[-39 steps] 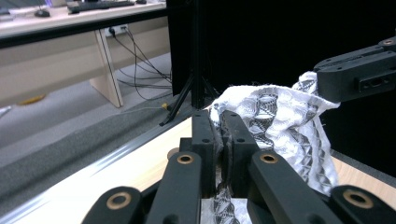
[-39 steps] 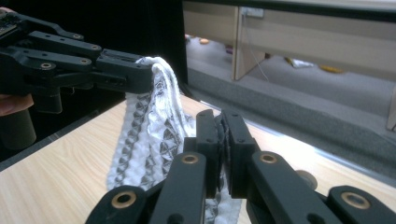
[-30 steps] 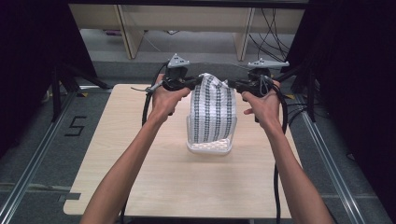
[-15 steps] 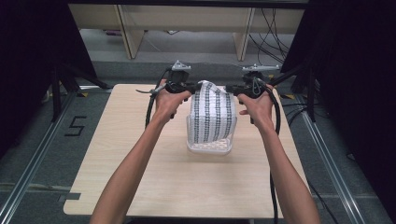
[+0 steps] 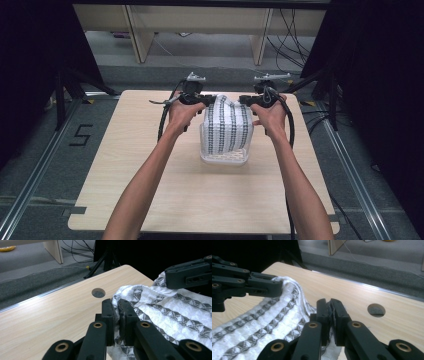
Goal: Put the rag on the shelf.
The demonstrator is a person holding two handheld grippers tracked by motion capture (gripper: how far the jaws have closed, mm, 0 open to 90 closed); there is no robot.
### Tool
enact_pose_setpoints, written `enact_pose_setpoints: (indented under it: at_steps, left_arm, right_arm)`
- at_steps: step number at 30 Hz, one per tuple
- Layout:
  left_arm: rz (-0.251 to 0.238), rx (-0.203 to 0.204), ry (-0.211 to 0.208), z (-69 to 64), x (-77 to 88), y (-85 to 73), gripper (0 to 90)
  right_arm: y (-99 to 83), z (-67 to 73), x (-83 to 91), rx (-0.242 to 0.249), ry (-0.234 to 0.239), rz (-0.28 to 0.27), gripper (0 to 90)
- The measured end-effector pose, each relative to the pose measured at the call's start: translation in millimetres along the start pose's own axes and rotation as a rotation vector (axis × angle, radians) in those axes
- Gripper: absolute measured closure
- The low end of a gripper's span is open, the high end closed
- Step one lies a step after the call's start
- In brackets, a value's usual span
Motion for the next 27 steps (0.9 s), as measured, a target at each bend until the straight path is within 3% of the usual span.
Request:
enact_pose_setpoints:
  at_steps: [1,3,4,6,7,8,16,27]
  left_arm:
    - [0.015,-0.009,0.000,1.5,-1.5,-3.6,83.2]
    - [0.028,-0.016,0.000,1.2,-3.5,-7.0,83.1]
    - [0.032,-0.017,-0.002,0.9,-4.2,-8.2,83.1]
    - [0.037,-0.011,-0.004,0.4,-6.1,-10.9,83.0]
    - [0.041,-0.015,-0.007,0.3,-7.3,-12.4,82.9]
    - [0.047,-0.015,-0.008,0.0,-7.6,-13.7,82.8]
    - [0.085,-0.012,-0.018,-0.5,-13.1,-25.5,81.1]
    - [0.104,-0.015,-0.029,-2.0,-15.8,-31.7,80.2]
  right_arm:
    - [-1.6,-2.5,-1.5,0.011,0.002,0.005,86.4]
    - [-5.0,-2.1,-2.8,-0.023,-0.005,0.018,86.3]
    - [-5.4,-4.9,-3.6,0.008,-0.005,0.019,86.3]
    - [-7.5,-3.4,-5.5,-0.017,0.007,0.022,86.3]
    - [-8.8,-5.3,-6.1,0.005,0.004,0.028,86.3]
    - [-11.2,-3.9,-7.4,-0.025,0.006,0.034,86.2]
    - [-22.7,-6.1,-13.2,-0.054,0.005,0.085,85.8]
    - [-26.5,-5.6,-16.5,-0.037,0.013,0.112,85.6]
Point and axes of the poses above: each handheld gripper's, and its own axes: x roughly backward along the jaws, y roughly out of its top, z roughly to its left, the point moved 8 cm from there along -x, roughly forward along the jaws, and after that the axes turned 8 degrees about y, right-handed, at the moved point
